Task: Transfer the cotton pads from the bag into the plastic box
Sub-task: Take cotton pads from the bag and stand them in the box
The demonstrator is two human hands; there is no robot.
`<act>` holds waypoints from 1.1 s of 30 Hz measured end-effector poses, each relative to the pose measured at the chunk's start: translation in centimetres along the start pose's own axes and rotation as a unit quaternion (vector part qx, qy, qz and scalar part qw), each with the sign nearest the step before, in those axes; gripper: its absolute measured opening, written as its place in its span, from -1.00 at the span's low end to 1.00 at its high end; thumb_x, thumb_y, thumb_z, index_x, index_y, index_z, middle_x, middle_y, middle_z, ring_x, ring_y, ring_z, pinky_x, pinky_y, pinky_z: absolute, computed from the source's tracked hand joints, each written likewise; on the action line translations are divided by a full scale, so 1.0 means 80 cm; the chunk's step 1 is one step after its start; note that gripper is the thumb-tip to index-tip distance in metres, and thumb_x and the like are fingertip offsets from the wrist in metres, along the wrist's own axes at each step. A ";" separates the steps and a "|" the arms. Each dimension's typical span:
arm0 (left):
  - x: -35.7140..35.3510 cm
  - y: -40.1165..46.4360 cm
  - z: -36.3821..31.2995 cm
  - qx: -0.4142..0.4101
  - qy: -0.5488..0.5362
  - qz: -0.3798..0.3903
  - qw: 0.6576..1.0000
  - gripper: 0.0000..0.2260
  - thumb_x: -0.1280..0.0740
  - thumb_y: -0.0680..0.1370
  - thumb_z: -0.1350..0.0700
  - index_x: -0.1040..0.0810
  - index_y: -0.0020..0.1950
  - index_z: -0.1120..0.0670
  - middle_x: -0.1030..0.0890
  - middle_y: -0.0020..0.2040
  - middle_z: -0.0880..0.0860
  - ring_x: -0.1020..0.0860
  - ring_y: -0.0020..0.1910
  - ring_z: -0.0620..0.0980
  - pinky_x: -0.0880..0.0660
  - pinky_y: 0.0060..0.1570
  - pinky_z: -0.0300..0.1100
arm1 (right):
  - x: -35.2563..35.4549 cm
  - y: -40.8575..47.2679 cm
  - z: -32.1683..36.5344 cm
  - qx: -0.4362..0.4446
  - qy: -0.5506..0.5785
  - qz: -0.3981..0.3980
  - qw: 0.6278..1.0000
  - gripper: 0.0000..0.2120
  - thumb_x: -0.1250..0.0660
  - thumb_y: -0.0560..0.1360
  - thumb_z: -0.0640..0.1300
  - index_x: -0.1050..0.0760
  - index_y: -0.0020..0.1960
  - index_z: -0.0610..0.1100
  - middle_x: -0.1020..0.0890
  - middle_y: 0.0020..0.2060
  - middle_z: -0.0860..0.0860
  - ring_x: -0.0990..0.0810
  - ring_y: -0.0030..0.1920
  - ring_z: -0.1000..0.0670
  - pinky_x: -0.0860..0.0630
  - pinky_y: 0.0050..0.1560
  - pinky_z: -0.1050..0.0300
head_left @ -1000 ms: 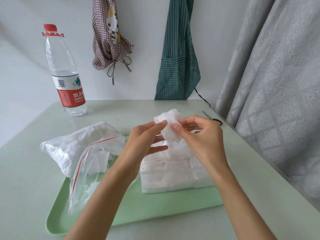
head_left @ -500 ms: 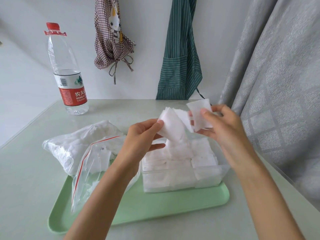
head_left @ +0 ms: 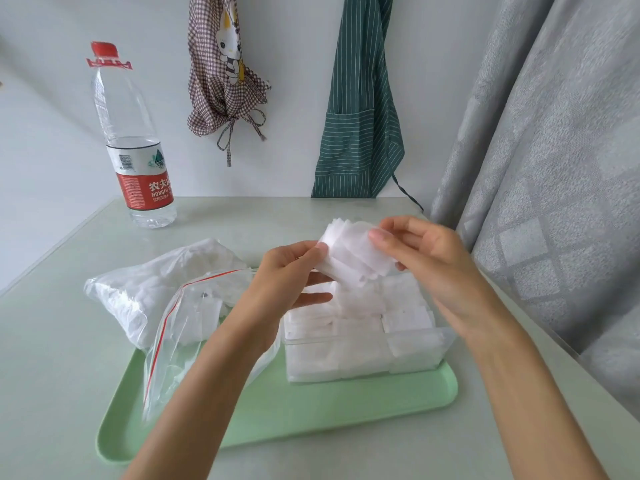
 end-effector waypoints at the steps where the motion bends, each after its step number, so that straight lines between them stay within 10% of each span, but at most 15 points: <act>1: -0.001 -0.001 -0.001 0.000 0.006 0.004 1.000 -0.80 -0.22 0.61 0.10 -0.63 -0.03 0.10 -0.66 -0.20 0.01 -0.61 -0.27 -0.21 -0.54 -0.33 -0.31 | 0.001 -0.001 0.002 -0.011 0.042 0.015 0.999 -0.80 -0.42 0.30 -0.02 -0.56 -0.11 -0.06 -0.64 -0.32 0.13 -0.53 -0.31 0.21 -0.40 -0.28 0.40; 5: -0.002 -0.002 -0.002 0.001 0.018 0.021 1.000 -0.81 -0.22 0.61 0.10 -0.62 -0.04 0.05 -0.67 -0.22 -0.02 -0.62 -0.25 -0.22 -0.53 -0.33 -0.32 | 0.008 -0.007 0.020 -0.025 0.121 0.067 0.990 -0.68 -0.41 0.23 0.01 -0.55 -0.06 -0.08 -0.61 -0.39 0.06 -0.49 -0.42 0.15 -0.37 -0.41 0.38; 12: -0.007 -0.003 -0.004 0.007 0.021 0.060 0.998 -0.81 -0.22 0.61 0.08 -0.62 0.01 0.06 -0.68 -0.15 0.01 -0.64 -0.18 -0.17 -0.53 -0.31 -0.32 | 0.016 0.005 -0.008 0.021 -0.136 -0.038 0.990 -0.81 -0.55 0.18 0.03 -0.63 -0.25 0.02 -0.48 -0.42 0.12 -0.38 -0.37 0.08 -0.33 -0.33 0.39; 19: -0.008 -0.001 -0.005 -0.003 0.021 0.066 0.998 -0.80 -0.21 0.61 0.08 -0.62 0.05 0.05 -0.70 -0.11 -0.01 -0.66 -0.08 -0.14 -0.59 -0.20 -0.27 | 0.007 0.004 -0.025 -0.050 -0.162 -0.041 0.985 -0.84 -0.51 0.33 0.03 -0.64 -0.13 0.00 -0.70 -0.27 0.10 -0.66 -0.25 0.10 -0.55 -0.21 0.19; 33: -0.030 -0.010 -0.004 0.073 -0.133 0.040 0.988 -0.86 -0.25 0.57 0.25 -0.58 -0.12 0.20 -0.68 -0.27 0.08 -0.67 -0.29 -0.06 -0.61 -0.29 -0.23 | 0.015 -0.021 0.004 0.177 -0.272 -0.191 0.926 -0.90 -0.52 0.36 -0.06 -0.69 -0.12 0.03 -0.54 -0.42 0.36 -0.52 -0.37 0.23 -0.47 -0.27 0.32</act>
Point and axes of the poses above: each hand's wrist, its own y-axis towards the middle knuckle, its own x-axis out of the back of the hand, z = x × y, the point moved 4 cm from there along y, towards the middle knuckle
